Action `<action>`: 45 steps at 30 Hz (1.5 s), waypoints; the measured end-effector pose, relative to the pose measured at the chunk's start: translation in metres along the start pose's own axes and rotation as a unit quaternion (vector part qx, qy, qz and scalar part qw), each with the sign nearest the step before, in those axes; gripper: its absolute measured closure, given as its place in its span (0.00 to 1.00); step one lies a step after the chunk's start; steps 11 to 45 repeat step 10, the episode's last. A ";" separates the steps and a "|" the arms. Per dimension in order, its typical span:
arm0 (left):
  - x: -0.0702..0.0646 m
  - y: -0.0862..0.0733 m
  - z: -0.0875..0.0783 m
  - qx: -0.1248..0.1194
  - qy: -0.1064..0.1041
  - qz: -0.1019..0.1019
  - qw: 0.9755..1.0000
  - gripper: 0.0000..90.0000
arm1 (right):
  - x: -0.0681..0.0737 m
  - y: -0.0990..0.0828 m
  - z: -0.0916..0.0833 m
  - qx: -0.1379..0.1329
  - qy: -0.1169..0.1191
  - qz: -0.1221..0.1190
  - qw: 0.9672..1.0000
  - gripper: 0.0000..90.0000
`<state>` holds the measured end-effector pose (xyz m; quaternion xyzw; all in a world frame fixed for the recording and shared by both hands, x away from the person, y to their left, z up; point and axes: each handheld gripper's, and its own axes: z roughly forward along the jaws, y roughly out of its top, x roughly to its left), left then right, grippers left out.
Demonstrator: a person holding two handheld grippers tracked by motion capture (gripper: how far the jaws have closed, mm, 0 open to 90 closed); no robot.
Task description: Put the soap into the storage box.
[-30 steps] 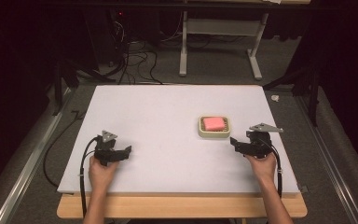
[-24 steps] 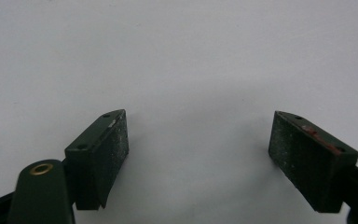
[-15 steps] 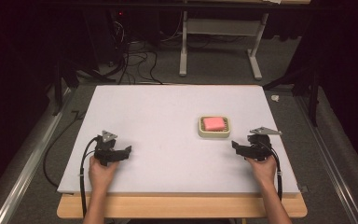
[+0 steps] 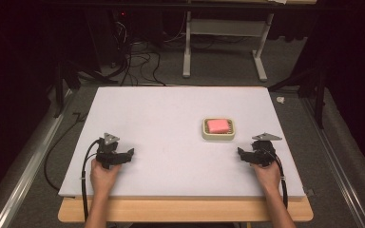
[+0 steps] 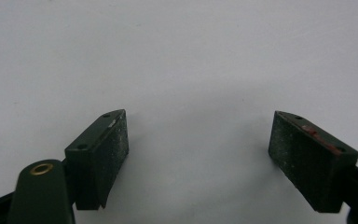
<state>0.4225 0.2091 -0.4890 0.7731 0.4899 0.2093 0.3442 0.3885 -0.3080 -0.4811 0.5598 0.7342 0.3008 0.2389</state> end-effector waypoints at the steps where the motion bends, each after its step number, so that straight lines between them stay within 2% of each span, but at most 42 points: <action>1: 0.000 0.000 0.000 0.000 0.000 0.000 1.000 0.23 | 0.000 0.000 0.000 0.000 0.000 0.000 1.000 0.27; 45: 0.000 0.000 0.000 0.000 0.000 0.000 1.000 0.23 | 0.000 -0.001 0.000 -0.003 -0.001 -0.001 1.000 0.27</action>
